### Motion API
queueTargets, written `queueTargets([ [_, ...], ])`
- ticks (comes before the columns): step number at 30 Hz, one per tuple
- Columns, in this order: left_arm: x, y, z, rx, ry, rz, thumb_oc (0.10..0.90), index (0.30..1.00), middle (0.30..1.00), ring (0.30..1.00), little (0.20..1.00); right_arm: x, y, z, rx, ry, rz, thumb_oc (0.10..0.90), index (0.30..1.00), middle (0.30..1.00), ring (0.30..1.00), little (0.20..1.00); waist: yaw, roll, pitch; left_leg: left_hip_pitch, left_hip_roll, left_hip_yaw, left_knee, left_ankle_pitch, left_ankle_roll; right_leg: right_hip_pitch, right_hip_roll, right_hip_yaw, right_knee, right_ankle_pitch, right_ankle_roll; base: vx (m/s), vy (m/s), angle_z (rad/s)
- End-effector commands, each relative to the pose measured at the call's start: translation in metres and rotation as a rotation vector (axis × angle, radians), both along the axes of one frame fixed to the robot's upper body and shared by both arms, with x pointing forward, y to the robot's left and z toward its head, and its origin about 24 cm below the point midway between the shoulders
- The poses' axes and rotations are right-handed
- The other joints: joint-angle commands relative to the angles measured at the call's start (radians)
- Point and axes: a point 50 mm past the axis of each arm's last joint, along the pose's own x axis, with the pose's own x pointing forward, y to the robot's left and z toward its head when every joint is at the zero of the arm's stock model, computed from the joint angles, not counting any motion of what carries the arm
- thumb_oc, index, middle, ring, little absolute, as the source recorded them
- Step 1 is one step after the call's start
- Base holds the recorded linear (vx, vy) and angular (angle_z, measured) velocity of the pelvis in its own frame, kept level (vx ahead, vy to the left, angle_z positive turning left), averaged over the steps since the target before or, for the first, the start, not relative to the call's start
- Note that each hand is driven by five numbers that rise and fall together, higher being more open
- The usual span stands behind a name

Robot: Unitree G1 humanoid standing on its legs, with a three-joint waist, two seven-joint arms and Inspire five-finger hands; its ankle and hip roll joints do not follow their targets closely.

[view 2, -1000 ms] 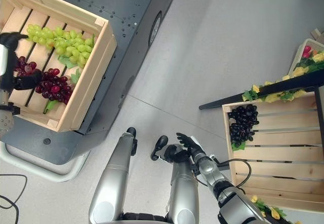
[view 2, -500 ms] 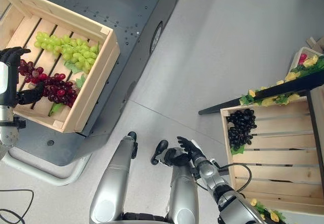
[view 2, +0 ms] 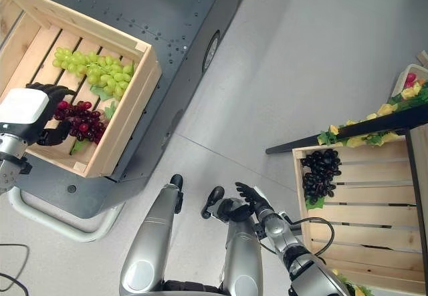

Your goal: Pick up the fruits from the basket on one side to the basket on the other side

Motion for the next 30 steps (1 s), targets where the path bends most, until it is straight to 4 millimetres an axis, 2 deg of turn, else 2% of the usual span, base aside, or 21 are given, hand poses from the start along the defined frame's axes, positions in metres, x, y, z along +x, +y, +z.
queueTargets([
  [1,0.004,-0.002,0.045,0.028,-0.116,-0.008,0.800,0.900,0.900,0.900,0.900,-0.003,-0.036,0.011,-0.040,-0.052,-0.051,0.800,0.900,0.900,0.900,0.900,-0.011,0.074,-0.013,0.031,-0.051,0.056,-0.106,0.053,0.074,0.129,0.017,0.010,-0.097,0.062,0.015,0.00,0.000,0.00],
  [5,0.007,-0.001,0.041,0.039,-0.050,0.040,0.800,0.900,0.900,0.900,0.900,0.000,-0.040,0.014,-0.041,-0.065,-0.066,0.800,0.900,0.900,0.900,0.900,-0.013,0.073,-0.013,0.012,-0.048,0.059,-0.098,0.053,0.073,0.107,0.016,0.008,-0.089,0.067,0.017,-0.02,0.017,0.00],
  [10,0.008,0.010,0.043,0.071,-0.039,0.138,0.800,0.900,0.900,0.900,0.900,-0.003,-0.042,0.013,-0.042,-0.057,-0.069,0.800,0.900,0.900,0.900,0.900,-0.016,0.063,-0.013,-0.007,-0.043,0.058,-0.099,0.057,0.073,0.087,0.017,0.009,-0.089,0.074,0.019,0.00,0.000,0.00],
  [21,0.009,0.025,0.049,0.101,-0.084,0.277,0.800,0.900,0.900,0.900,0.900,0.002,-0.032,0.015,-0.002,-0.071,-0.050,0.800,0.900,0.900,0.900,0.900,-0.016,0.050,-0.013,-0.033,-0.038,0.056,-0.103,0.062,0.078,0.054,0.017,0.005,-0.089,0.083,0.021,0.00,0.001,0.01],
  [30,0.017,0.027,0.054,0.096,-0.121,0.326,0.800,0.900,0.900,0.900,0.900,0.013,-0.016,0.022,0.038,-0.118,-0.031,0.800,0.900,0.900,0.900,0.900,-0.026,0.011,-0.013,-0.094,-0.016,0.045,-0.097,0.065,0.084,-0.010,0.030,0.001,-0.082,0.097,0.026,-0.03,-0.006,0.03],
])
